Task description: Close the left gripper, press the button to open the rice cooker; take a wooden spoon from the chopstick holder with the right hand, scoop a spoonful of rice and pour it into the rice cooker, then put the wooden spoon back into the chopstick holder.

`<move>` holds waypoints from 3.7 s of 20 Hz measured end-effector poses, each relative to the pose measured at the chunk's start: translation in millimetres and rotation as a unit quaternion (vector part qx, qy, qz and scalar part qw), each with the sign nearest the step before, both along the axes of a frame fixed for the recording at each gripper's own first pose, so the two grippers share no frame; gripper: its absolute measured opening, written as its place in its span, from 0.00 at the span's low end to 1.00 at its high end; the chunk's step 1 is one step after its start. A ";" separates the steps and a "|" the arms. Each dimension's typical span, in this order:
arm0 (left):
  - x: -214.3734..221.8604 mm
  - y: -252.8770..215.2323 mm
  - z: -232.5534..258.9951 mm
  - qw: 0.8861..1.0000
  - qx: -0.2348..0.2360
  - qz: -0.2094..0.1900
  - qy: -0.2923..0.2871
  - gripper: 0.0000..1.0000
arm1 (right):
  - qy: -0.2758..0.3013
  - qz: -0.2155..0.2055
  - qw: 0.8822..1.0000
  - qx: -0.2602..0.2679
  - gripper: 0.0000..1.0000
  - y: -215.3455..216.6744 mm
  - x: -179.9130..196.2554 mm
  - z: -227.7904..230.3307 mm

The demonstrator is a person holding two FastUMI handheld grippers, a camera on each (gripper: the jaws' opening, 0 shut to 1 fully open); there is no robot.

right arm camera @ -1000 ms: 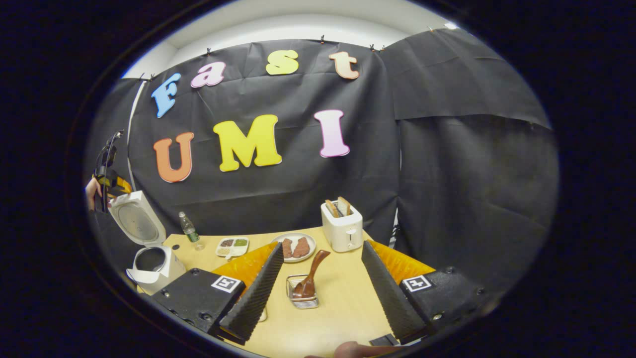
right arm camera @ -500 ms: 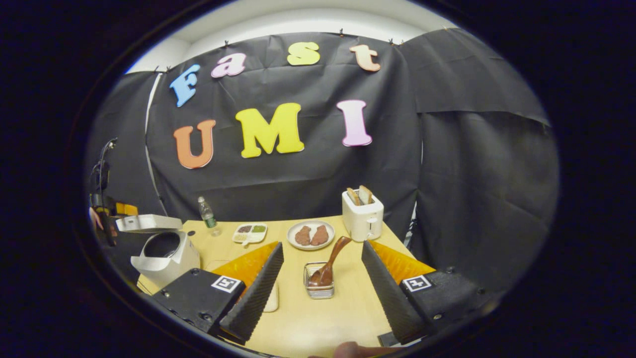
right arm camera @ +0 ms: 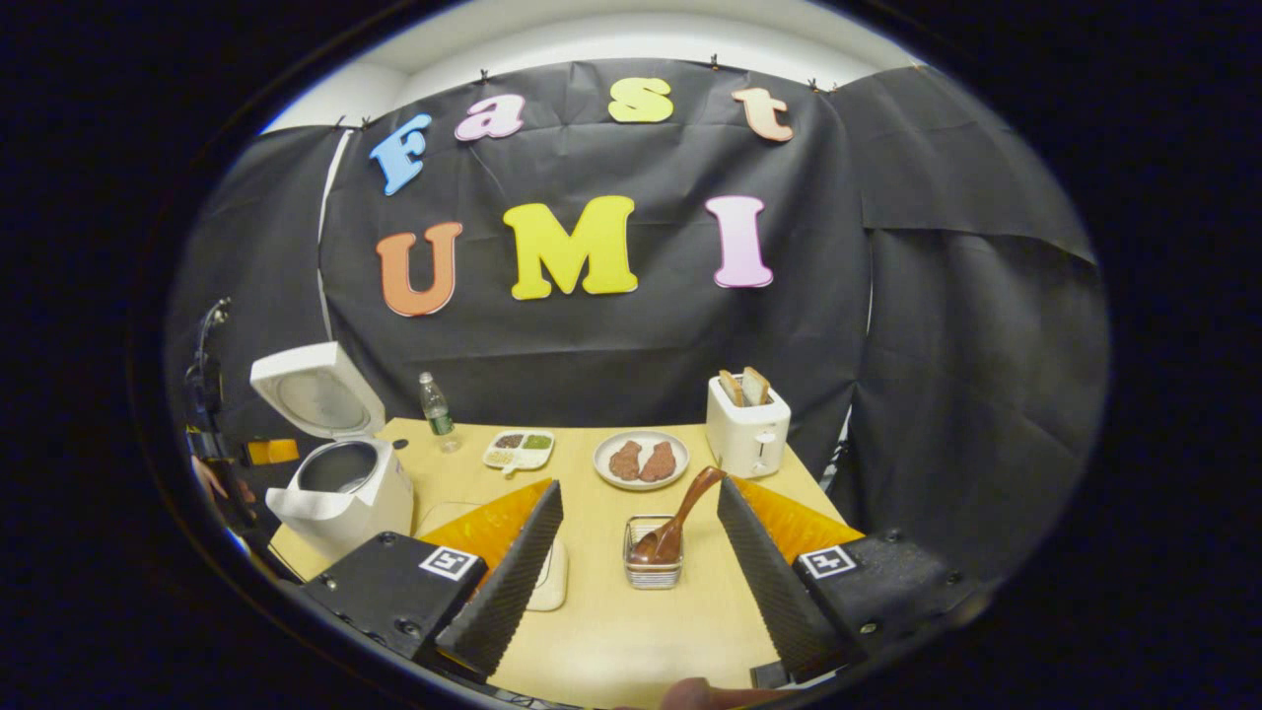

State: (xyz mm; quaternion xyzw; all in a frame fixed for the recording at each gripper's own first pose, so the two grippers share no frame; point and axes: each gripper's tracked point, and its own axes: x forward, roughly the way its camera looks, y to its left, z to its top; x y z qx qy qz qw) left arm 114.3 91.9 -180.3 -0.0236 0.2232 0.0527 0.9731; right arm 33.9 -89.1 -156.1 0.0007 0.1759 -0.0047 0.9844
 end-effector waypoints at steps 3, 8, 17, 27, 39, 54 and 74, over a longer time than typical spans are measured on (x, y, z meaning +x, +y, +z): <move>33.8 7.9 74.8 0.996 0.021 0.006 -0.090 0.95 | 0.002 0.002 1.000 0.013 1.00 5.6 5.2 -2.0; 109.3 19.4 162.7 0.982 0.034 0.011 -0.184 0.85 | -0.010 -0.004 1.000 0.020 1.00 5.5 15.1 5.8; 220.4 58.1 136.0 0.987 0.049 0.036 -0.149 0.94 | 0.004 -0.088 0.996 0.010 1.00 -58.4 3.5 10.2; 213.8 67.3 85.6 0.999 0.023 0.020 -0.020 0.98 | 0.006 -0.079 0.997 0.006 0.98 -41.4 8.5 11.8; 38.1 16.3 -24.5 0.999 0.010 -0.005 0.036 0.96 | 0.019 0.019 1.000 0.016 1.00 24.5 9.7 -9.4; 4.0 0.4 -95.1 0.995 0.017 0.006 0.101 0.98 | 0.049 0.049 0.997 0.015 0.99 33.0 28.1 -29.7; 2.7 -3.7 -55.1 0.997 0.052 0.045 0.021 0.97 | 0.048 0.133 0.989 0.052 1.00 58.2 80.8 -51.7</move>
